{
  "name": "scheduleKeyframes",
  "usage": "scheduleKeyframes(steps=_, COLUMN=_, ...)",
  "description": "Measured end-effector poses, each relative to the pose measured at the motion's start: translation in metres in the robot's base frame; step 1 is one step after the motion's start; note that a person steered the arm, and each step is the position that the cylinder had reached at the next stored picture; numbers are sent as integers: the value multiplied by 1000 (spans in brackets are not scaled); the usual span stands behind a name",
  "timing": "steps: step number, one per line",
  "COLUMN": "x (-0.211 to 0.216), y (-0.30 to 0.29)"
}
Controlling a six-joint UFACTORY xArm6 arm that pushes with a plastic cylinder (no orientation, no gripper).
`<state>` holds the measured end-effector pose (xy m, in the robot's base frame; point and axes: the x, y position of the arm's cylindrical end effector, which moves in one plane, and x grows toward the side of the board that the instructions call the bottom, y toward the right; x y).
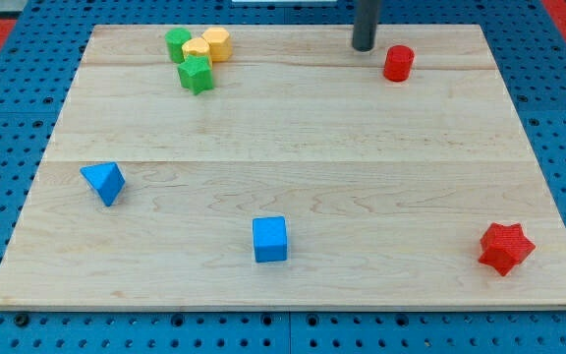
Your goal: Push the red circle vertical to the blue cube
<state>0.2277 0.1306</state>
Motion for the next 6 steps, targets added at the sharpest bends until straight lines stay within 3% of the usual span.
scheduleKeyframes(steps=1, x=28, y=40)
scheduleKeyframes(steps=3, x=104, y=19)
scheduleKeyframes(steps=4, x=113, y=45)
scheduleKeyframes(steps=6, x=146, y=-73)
